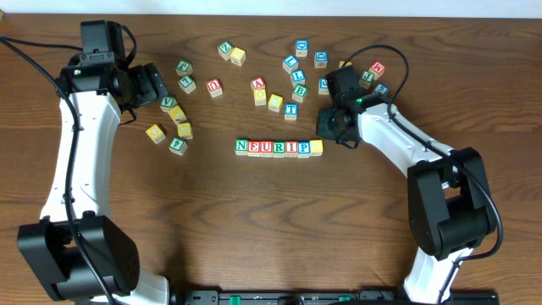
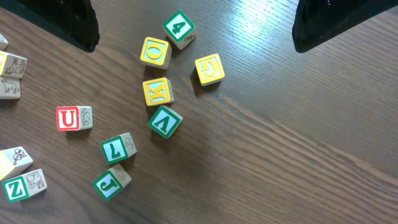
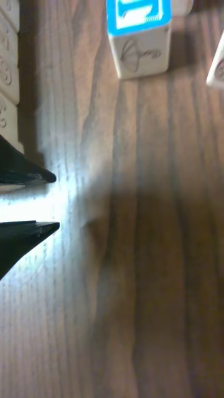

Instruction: Spell out NEURIPS

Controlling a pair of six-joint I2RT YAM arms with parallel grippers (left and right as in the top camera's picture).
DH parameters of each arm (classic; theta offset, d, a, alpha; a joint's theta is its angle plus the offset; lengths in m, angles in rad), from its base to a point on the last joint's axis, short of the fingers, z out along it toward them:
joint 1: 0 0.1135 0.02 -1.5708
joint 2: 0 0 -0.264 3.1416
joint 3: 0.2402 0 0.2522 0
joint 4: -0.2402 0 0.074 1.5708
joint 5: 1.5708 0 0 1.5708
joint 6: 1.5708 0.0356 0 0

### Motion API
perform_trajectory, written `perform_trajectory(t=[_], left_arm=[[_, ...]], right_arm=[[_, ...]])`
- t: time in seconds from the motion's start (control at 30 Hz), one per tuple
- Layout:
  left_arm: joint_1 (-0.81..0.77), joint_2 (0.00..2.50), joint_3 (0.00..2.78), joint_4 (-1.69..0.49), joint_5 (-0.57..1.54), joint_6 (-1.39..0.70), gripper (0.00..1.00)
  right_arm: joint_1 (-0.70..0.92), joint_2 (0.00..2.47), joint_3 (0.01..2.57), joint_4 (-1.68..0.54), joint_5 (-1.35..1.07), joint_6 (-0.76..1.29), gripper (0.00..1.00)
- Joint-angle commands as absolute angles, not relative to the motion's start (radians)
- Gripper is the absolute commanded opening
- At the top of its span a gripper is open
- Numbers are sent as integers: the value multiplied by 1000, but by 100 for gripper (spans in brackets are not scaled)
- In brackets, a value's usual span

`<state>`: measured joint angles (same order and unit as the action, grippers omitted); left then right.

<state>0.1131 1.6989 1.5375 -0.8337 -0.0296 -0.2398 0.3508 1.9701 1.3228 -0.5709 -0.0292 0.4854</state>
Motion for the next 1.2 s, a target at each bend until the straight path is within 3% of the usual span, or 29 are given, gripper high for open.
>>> perform_trajectory(t=[0.0,1.17], left_arm=[[115,1711,1547,-837,-38,-242,98],[115,1711,1547,-837,-38,-242,98]], right_arm=[[357,1977,1327,-546,-22,474,15],[413,2003,1327,-539,-33,506,4]])
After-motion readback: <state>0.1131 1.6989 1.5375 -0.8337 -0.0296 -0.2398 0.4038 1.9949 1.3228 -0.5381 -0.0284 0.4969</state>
